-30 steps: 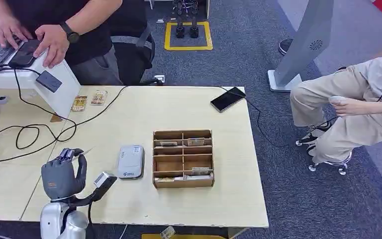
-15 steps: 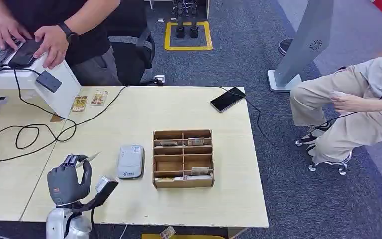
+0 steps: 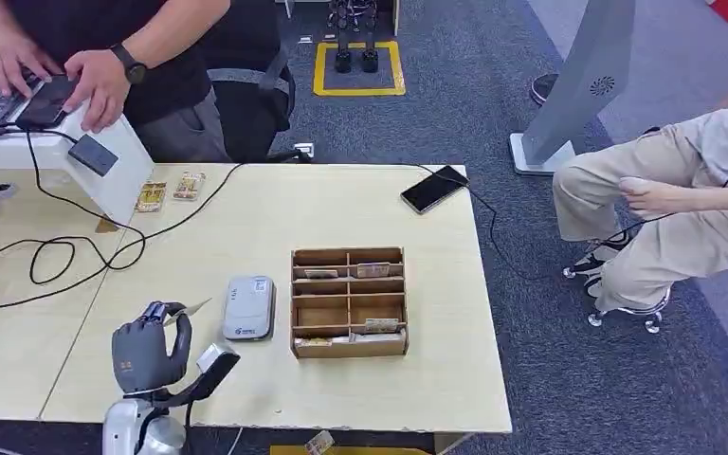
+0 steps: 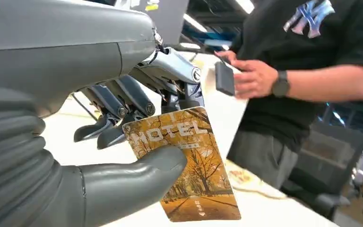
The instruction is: Pass the card to the sensor for recognition and then transmit it.
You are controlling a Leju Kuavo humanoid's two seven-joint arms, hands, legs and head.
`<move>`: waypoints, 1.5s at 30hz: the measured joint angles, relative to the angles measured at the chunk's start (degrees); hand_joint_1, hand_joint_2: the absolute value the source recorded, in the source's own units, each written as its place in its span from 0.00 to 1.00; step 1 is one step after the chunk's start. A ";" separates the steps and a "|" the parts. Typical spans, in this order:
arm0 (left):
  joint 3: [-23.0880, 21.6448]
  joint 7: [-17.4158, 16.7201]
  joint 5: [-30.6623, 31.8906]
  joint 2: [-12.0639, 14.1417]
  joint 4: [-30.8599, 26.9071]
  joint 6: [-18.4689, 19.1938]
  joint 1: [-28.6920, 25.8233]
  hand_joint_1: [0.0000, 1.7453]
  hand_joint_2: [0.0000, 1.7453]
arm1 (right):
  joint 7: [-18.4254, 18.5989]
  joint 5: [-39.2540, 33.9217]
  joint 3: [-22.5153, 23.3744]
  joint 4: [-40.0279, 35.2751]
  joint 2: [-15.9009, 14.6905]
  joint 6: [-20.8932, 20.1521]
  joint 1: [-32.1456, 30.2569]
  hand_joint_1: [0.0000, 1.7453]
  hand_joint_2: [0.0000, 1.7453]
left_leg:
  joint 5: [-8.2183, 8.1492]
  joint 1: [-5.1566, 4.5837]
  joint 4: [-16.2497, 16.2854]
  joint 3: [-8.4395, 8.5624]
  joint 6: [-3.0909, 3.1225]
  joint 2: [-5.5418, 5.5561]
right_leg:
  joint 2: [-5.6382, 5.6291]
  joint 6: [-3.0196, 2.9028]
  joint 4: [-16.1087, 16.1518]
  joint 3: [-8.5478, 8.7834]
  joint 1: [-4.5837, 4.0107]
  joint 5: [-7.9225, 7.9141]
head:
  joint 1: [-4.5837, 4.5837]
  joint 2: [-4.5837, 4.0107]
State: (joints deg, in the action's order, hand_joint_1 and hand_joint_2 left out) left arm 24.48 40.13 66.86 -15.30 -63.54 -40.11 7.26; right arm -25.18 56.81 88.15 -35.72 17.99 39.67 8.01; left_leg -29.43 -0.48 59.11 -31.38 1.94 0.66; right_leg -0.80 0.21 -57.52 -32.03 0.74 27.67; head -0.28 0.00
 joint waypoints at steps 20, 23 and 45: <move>0.02 -3.39 5.92 0.00 3.41 -0.02 0.05 1.00 1.00 | -1.22 0.72 0.00 1.29 0.00 0.00 0.14 0.00 1.00 | 0.00 0.00 0.00 0.01 0.00 0.00 | -0.01 0.00 0.00 -0.01 0.00 0.00 | 0.00 0.00; 0.02 -3.65 6.25 0.00 3.59 -0.02 0.07 1.00 1.00 | -1.27 0.72 0.00 1.38 0.00 0.00 0.19 0.00 1.00 | 0.00 0.00 0.00 0.01 0.00 0.00 | -0.01 0.00 0.00 -0.02 0.00 0.00 | 0.00 0.00; -0.02 -7.04 12.24 -0.04 6.39 -0.33 0.31 1.00 1.00 | -2.71 0.50 0.00 3.48 -0.15 0.00 0.57 0.00 1.00 | 0.00 -0.01 0.00 0.03 0.00 0.01 | 0.00 0.00 0.00 0.01 0.01 0.00 | 0.00 0.00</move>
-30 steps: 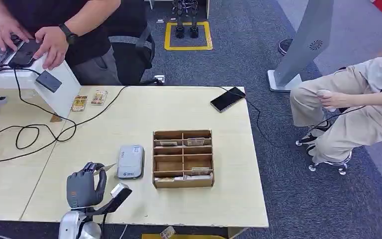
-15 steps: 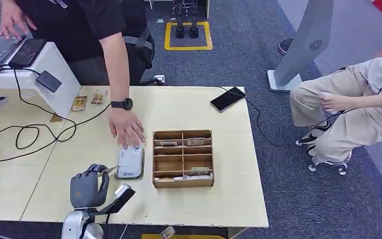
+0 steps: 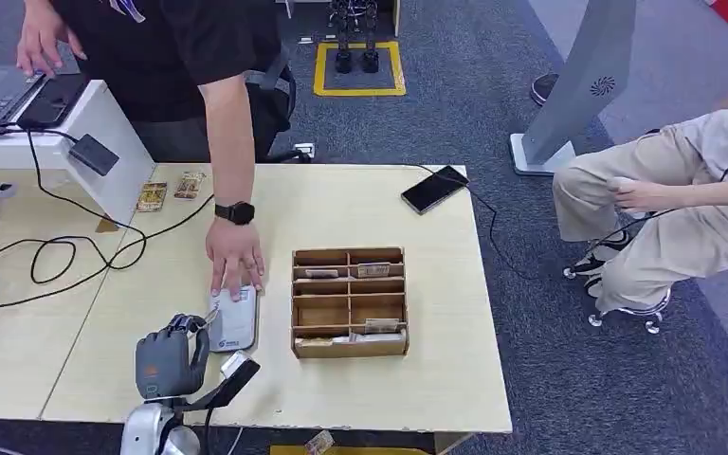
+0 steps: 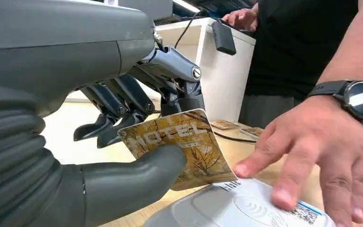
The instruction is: Pass the card to the sensor for recognition and then transmit it.
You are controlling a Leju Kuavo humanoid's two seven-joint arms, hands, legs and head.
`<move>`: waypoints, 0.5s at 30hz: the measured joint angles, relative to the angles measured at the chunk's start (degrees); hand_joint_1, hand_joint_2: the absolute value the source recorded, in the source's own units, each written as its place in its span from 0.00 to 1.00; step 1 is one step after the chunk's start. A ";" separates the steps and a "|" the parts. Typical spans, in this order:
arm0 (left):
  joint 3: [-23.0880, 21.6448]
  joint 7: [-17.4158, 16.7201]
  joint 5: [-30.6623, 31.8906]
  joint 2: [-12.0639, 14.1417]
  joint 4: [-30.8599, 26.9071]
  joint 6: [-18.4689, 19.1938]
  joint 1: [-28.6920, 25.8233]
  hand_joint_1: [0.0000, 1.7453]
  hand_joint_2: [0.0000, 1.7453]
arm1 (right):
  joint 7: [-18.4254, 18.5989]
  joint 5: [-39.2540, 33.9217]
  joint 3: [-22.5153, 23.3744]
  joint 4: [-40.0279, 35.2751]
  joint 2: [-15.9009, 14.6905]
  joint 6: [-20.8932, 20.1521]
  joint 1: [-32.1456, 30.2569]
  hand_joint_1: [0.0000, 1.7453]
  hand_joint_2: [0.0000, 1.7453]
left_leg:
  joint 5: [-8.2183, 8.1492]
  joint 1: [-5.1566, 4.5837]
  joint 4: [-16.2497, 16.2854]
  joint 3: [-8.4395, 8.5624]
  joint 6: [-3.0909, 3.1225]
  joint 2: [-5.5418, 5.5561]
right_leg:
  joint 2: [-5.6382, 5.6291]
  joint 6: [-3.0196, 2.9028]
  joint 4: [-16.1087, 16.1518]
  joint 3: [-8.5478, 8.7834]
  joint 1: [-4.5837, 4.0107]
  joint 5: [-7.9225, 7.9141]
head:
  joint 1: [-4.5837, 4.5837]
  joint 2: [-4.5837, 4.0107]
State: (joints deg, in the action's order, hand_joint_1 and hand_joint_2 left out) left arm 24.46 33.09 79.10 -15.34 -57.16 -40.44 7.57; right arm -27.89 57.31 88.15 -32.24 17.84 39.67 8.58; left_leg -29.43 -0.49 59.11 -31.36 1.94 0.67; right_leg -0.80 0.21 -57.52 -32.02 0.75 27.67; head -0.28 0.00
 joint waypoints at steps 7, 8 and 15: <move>0.00 0.00 0.15 0.00 0.00 0.00 0.00 1.00 1.00 | -0.11 -0.17 0.00 0.20 -0.02 0.00 0.00 0.00 1.00 | 0.00 0.00 0.00 0.01 0.00 0.00 | 0.00 0.00 0.00 0.01 0.00 0.00 | 0.00 0.00; 0.00 0.00 0.15 0.00 0.00 0.00 0.00 1.00 1.00 | -0.22 -0.20 0.00 0.24 -0.04 0.00 0.00 0.00 1.00 | 0.00 0.00 0.00 0.01 0.00 0.00 | 0.00 0.00 0.00 0.01 0.00 0.00 | 0.00 0.00; 0.00 0.00 0.44 -0.02 0.66 0.00 0.04 1.00 1.00 | -0.70 -0.35 0.00 0.44 -0.07 0.00 0.02 0.00 1.00 | 0.00 0.00 0.00 0.02 0.00 0.01 | 0.01 0.00 0.00 0.03 0.00 0.00 | 0.00 0.00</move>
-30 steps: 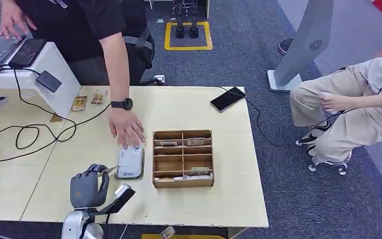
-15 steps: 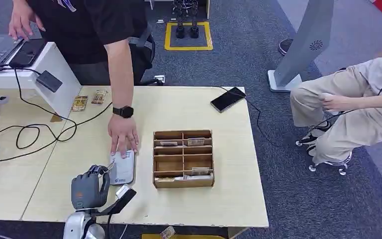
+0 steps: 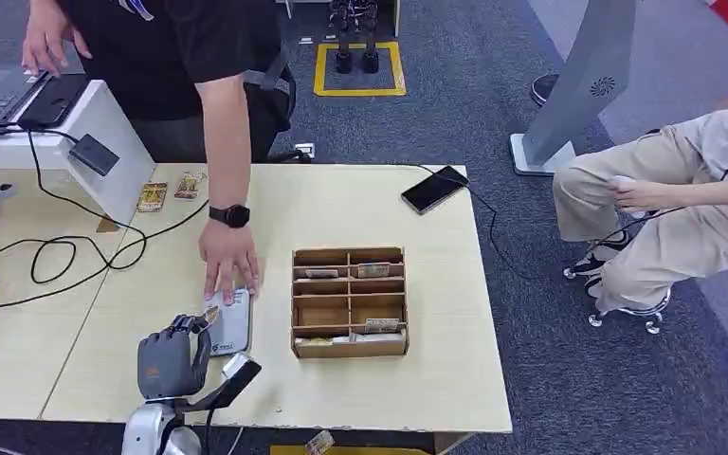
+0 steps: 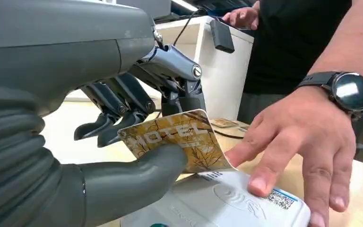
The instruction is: Pass the card to the sensor for recognition and then transmit it.
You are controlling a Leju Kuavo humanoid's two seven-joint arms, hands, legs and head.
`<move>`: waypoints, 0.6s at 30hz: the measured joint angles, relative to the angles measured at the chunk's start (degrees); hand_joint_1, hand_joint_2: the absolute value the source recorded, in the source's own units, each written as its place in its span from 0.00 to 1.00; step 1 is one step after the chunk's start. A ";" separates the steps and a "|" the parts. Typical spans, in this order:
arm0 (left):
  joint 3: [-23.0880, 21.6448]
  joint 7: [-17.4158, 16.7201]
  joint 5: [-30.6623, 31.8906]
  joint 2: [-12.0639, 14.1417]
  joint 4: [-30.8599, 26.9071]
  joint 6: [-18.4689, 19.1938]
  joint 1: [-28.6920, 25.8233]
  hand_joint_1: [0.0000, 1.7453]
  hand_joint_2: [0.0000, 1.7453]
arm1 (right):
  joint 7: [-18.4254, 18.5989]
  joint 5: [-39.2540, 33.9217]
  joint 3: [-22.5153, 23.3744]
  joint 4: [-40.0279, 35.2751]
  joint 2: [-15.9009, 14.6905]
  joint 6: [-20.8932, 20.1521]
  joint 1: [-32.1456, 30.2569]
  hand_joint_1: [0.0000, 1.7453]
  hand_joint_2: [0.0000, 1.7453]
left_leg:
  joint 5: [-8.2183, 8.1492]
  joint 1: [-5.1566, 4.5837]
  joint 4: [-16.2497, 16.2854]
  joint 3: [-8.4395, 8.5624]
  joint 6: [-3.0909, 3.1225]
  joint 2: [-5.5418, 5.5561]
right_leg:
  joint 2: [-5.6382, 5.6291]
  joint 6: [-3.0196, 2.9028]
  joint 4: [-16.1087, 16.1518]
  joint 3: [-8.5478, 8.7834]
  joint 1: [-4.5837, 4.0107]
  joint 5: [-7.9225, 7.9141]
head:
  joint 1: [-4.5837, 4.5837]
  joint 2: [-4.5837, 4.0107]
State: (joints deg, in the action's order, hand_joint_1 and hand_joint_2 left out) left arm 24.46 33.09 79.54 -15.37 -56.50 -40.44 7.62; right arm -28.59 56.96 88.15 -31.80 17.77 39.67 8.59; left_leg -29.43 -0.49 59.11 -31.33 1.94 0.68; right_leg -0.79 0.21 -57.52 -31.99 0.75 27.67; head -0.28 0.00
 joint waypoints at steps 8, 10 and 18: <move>0.00 0.17 -0.37 -0.04 1.11 0.00 0.10 1.00 1.00 | -0.44 -0.04 0.00 0.30 -0.15 0.00 0.07 0.00 1.00 | 0.00 0.00 0.00 0.02 0.00 -0.01 | 0.00 0.00 0.00 0.02 0.00 0.00 | 0.00 0.00; 0.00 0.35 0.20 -0.04 1.61 0.00 0.15 1.00 1.00 | -0.63 0.02 0.00 0.42 -0.20 0.00 0.13 0.00 1.00 | 0.00 0.00 0.00 0.02 0.00 -0.03 | -0.02 0.00 0.00 0.02 0.00 0.00 | 0.00 0.00; 0.00 0.35 0.68 -0.04 2.23 0.00 0.18 1.00 1.00 | -0.68 0.04 0.00 0.72 -0.31 0.00 0.26 0.00 1.00 | 0.00 0.00 0.00 0.03 0.00 -0.03 | -0.02 0.00 0.00 0.01 -0.01 0.00 | 0.00 0.00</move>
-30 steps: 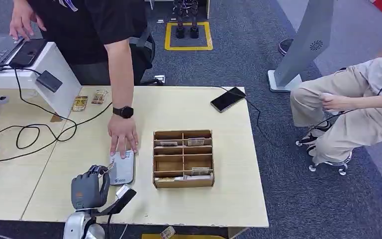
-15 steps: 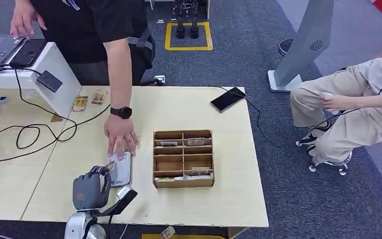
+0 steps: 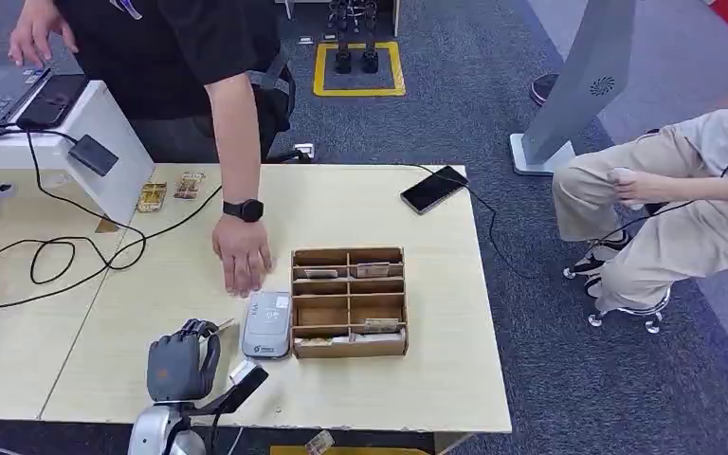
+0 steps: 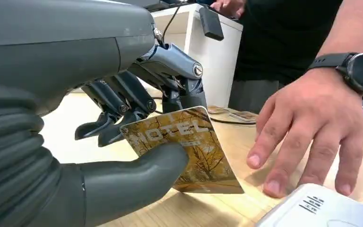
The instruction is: Pass the card to the sensor for recognition and then transmit it.
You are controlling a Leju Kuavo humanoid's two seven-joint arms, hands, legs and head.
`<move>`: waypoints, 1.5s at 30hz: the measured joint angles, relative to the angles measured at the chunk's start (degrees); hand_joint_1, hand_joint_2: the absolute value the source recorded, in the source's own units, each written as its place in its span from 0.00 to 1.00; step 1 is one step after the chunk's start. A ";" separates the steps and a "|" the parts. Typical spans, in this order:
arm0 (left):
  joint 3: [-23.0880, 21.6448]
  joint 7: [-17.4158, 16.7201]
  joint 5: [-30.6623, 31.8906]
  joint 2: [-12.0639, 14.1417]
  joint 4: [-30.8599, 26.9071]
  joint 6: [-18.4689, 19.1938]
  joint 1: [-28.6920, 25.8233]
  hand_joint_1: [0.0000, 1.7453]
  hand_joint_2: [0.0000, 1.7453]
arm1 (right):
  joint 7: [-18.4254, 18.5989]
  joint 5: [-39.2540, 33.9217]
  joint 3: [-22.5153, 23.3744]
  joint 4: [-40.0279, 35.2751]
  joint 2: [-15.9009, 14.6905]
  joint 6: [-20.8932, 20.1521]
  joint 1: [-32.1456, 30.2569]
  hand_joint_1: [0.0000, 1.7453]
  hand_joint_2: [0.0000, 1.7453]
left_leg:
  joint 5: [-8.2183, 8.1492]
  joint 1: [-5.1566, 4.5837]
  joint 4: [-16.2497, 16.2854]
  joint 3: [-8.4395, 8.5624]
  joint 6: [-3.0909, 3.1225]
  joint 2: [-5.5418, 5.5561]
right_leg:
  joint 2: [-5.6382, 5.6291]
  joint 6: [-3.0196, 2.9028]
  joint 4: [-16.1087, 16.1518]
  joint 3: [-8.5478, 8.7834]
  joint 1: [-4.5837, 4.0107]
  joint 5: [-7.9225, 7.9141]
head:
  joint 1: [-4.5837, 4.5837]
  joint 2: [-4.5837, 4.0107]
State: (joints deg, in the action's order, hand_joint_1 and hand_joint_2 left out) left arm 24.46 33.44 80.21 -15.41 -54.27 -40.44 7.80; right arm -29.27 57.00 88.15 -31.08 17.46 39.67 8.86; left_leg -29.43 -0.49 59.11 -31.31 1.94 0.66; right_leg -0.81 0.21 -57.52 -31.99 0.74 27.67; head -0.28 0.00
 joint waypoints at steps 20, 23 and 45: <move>-0.02 6.01 -23.70 -0.04 -1.14 0.00 0.73 1.00 1.00 | 1.03 2.34 0.00 0.02 0.00 0.02 0.37 0.00 1.00 | 0.01 0.00 0.01 0.00 0.00 -0.05 | -0.08 0.00 0.00 -0.06 -0.01 -0.01 | 0.00 0.00; -0.85 6.03 -29.35 -0.24 -3.03 0.00 2.53 1.00 1.00 | 1.27 2.95 0.00 -0.09 0.00 0.00 0.62 0.00 1.00 | 0.01 0.00 0.01 0.00 0.00 -0.03 | -0.06 0.00 0.00 -0.02 0.00 -0.01 | -0.02 0.00; -7.24 4.74 -44.70 -0.63 -9.16 0.20 5.96 1.00 1.00 | 1.73 3.43 0.00 -0.35 0.02 0.00 0.78 0.00 1.00 | 0.01 0.00 0.01 0.00 0.00 -0.07 | -0.10 0.00 0.00 -0.04 0.00 -0.02 | 0.00 0.00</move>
State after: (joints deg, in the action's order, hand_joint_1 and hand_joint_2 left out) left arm 17.22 38.18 35.51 -16.04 -63.43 -40.24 13.76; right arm -27.54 60.43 88.15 -31.43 17.49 39.67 9.63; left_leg -29.43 -0.49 59.12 -31.30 1.94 0.59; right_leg -0.91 0.20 -57.52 -32.03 0.74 27.65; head -0.28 0.00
